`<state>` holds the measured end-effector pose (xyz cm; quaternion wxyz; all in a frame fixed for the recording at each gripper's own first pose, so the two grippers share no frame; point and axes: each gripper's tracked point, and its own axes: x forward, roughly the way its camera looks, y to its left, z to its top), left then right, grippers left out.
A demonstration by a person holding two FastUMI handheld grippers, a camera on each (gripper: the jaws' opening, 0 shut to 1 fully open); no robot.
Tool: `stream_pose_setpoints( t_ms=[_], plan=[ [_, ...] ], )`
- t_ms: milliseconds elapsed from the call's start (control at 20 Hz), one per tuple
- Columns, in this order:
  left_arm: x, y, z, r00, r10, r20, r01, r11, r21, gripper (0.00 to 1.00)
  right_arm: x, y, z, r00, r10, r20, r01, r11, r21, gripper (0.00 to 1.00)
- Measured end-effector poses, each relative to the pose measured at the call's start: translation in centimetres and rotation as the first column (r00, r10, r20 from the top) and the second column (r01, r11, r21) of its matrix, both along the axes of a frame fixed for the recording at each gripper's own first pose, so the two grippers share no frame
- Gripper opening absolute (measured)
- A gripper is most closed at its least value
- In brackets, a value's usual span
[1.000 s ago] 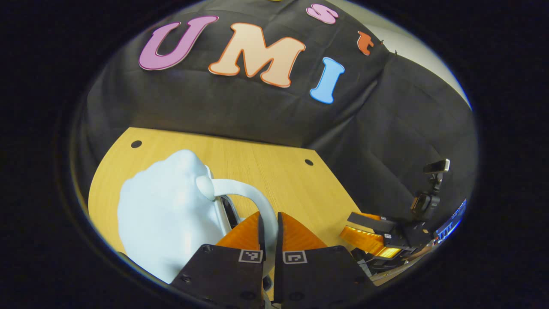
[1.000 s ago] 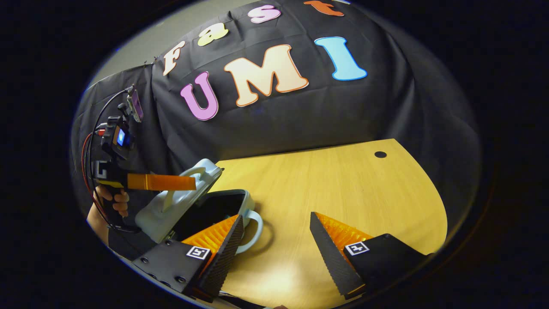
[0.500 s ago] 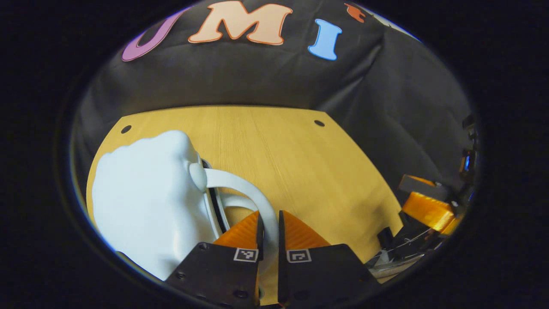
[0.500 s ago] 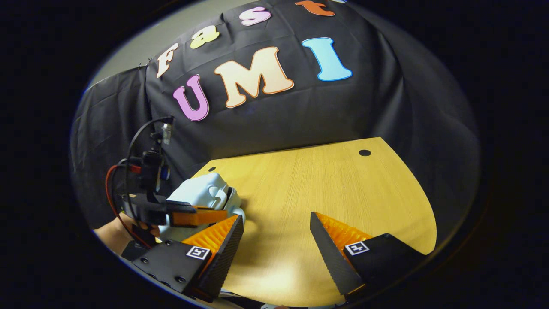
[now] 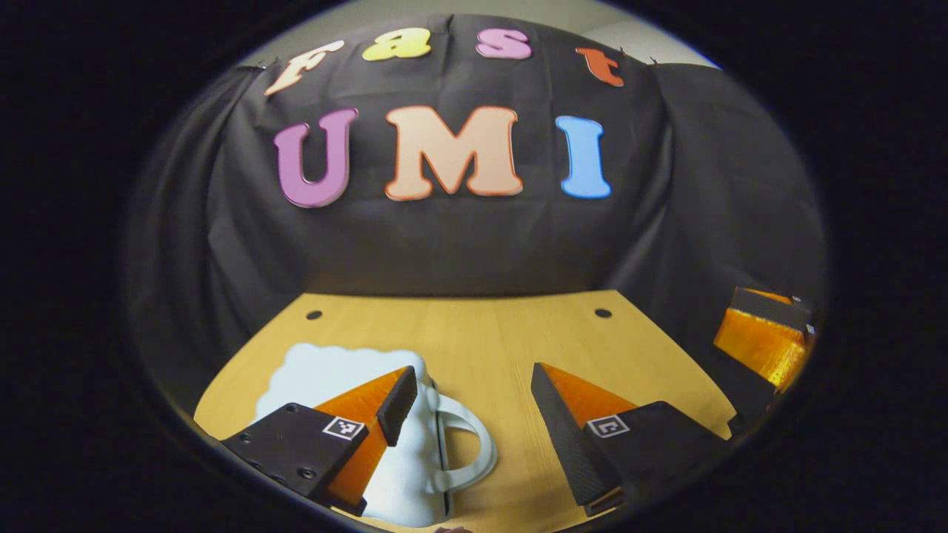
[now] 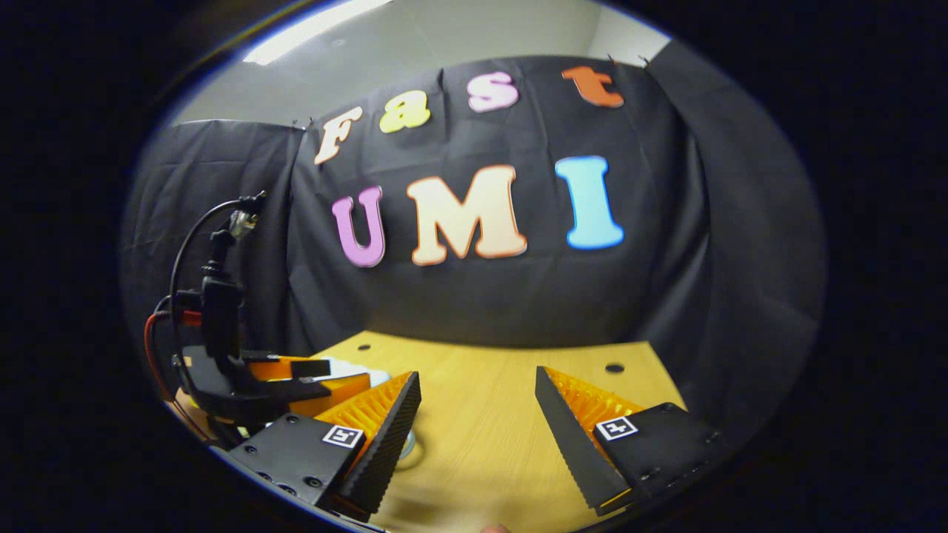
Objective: First open the suitcase, pack the skin care products into it, and then close the suitcase.
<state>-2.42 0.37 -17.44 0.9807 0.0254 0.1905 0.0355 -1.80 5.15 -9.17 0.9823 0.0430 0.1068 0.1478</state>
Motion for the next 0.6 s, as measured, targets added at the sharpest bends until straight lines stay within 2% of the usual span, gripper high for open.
stream_pose_setpoints(
  t_ms=[50,100,150,200,250,350,400,600],
  plan=[
    [0.0,1.0,2.4,0.997,0.026,0.071,-0.027,0.999,0.02,0.94,0.6,0.1,2.3,0.997,-0.027,0.074,0.027,1.0,0.001,0.98],
    [-0.1,2.0,4.4,0.991,0.048,0.125,-0.053,0.998,0.04,0.93,0.8,0.0,4.2,0.989,-0.057,0.137,0.057,0.998,0.002,0.93],
    [-0.2,3.0,5.9,0.985,0.06,0.164,-0.07,0.996,0.058,0.94,0.8,0.3,5.9,0.978,-0.085,0.188,0.085,0.996,0.009,0.98],
    [-0.6,3.7,7.2,0.979,0.067,0.191,-0.082,0.994,0.074,0.94,0.7,0.6,7.0,0.971,-0.104,0.215,0.103,0.995,0.015,0.94],
    [-0.9,4.1,8.3,0.976,0.064,0.21,-0.083,0.993,0.084,0.94,0.3,1.3,7.8,0.968,-0.109,0.226,0.106,0.994,0.025,0.97],
    [-1.6,4.9,10.0,0.97,0.064,0.234,-0.086,0.993,0.084,0.94,-0.7,2.4,8.6,0.967,-0.113,0.229,0.107,0.994,0.038,0.94],
    [-2.1,5.2,10.7,0.965,0.053,0.256,-0.076,0.994,0.082,0.94,-0.9,2.9,8.9,0.965,-0.117,0.236,0.11,0.993,0.041,0.97],
    [-3.6,6.3,11.4,0.963,0.042,0.266,-0.061,0.996,0.061,0.94,-2.2,4.4,9.8,0.959,-0.113,0.259,0.114,0.993,0.011,0.97]
  ],
)
